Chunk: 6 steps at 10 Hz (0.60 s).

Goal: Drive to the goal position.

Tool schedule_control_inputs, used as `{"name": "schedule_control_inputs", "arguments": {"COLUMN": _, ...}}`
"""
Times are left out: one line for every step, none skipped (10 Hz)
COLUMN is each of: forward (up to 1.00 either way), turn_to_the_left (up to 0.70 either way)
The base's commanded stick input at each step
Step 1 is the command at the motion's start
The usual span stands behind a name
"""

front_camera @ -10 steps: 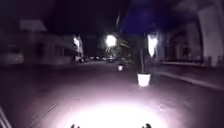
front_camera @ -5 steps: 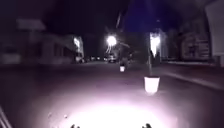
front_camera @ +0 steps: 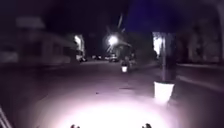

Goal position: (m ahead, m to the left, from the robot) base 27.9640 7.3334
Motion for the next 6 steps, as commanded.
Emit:
{"name": "schedule_control_inputs", "arguments": {"forward": 0.85, "turn_to_the_left": 0.0}}
{"name": "schedule_control_inputs", "arguments": {"forward": 0.85, "turn_to_the_left": 0.0}}
{"name": "schedule_control_inputs", "arguments": {"forward": 0.85, "turn_to_the_left": 0.0}}
{"name": "schedule_control_inputs", "arguments": {"forward": 0.85, "turn_to_the_left": 0.0}}
{"name": "schedule_control_inputs", "arguments": {"forward": 0.85, "turn_to_the_left": 0.0}}
{"name": "schedule_control_inputs", "arguments": {"forward": 0.85, "turn_to_the_left": 0.0}}
